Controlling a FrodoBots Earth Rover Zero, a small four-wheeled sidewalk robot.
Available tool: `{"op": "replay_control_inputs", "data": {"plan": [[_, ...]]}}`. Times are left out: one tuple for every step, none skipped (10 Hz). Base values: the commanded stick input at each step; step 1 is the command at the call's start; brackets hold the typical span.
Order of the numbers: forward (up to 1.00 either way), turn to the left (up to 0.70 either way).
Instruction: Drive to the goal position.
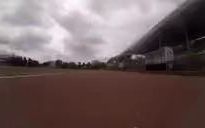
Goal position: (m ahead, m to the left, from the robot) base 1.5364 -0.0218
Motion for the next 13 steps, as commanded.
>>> {"op": "replay_control_inputs", "data": {"plan": [[0.70,0.00],[0.70,0.00],[0.70,0.00],[0.70,0.00],[0.70,0.00],[0.70,0.00],[0.70,0.00],[0.70,0.00],[0.70,0.00],[0.70,0.00],[0.70,0.00],[0.70,0.00],[0.70,0.00]]}}
